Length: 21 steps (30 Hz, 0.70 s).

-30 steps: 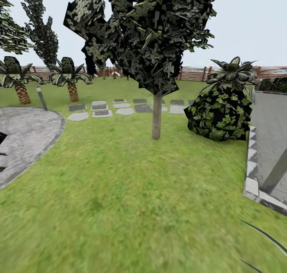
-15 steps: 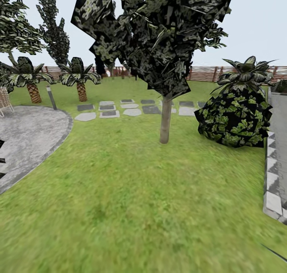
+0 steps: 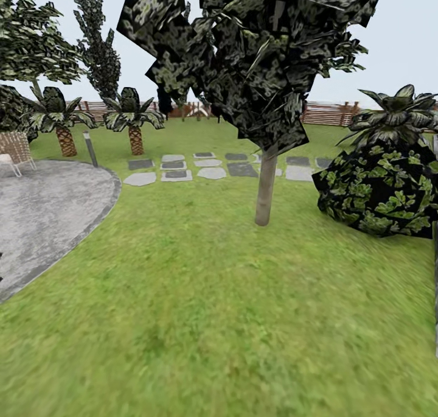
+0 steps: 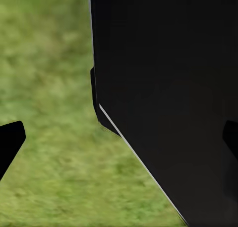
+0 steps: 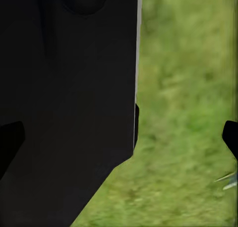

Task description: Take the three Easter eggs out of the wicker basket on the lawn in the garden, then place them on the lawn next to a single tree (choose any tree) so that all three eggs are next to the same tree and none are left in the basket.

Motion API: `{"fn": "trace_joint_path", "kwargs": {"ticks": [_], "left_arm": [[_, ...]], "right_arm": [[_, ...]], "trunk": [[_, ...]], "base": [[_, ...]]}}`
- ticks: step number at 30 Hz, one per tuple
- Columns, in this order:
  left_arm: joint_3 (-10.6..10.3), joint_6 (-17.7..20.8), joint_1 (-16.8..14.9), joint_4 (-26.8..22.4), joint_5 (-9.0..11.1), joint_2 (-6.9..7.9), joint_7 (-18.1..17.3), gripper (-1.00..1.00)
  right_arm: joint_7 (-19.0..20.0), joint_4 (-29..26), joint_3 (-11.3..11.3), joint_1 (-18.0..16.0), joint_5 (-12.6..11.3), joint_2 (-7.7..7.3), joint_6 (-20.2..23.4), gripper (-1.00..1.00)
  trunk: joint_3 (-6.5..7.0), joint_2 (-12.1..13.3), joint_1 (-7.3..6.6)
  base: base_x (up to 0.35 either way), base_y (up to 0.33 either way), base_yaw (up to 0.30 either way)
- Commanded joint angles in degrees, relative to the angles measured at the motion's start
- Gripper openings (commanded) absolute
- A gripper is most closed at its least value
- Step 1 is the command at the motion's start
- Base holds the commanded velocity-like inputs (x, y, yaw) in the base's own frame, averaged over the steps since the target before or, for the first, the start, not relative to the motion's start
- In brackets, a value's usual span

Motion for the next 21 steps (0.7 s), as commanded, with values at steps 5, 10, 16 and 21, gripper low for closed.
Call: {"fn": "trace_joint_path", "kwargs": {"ticks": [5, 10, 16, 21], "left_arm": [[0.0, 0.0, 0.0, -0.1, 0.0, 0.00, 0.0, 1.00], [0.0, 0.0, 0.0, -0.1, 0.0, 0.00, 0.0, 1.00], [0.0, 0.0, 0.0, -0.1, 0.0, 0.00, 0.0, 1.00], [0.0, 0.0, 0.0, -0.1, 0.0, 0.00, 0.0, 1.00]], "right_arm": [[0.0, 0.1, 0.0, -0.1, 0.0, 0.03, 0.0, 1.00], [0.0, 0.2, 0.0, -0.1, -0.1, 0.02, 0.0, 1.00], [-0.1, 0.2, 0.0, -0.1, 0.0, -0.01, -0.1, 1.00], [-0.1, 0.2, 0.0, -0.1, 0.0, 0.02, -0.1, 1.00]], "trunk": [[-0.04, 0.0, 0.03], [-0.04, 0.0, 0.03], [-0.04, 0.0, 0.03], [-0.04, 0.0, 0.03]], "base": [[0.331, 0.000, 0.258], [0.331, 0.000, 0.259], [0.331, 0.000, 0.259], [0.331, 0.000, 0.259]]}}
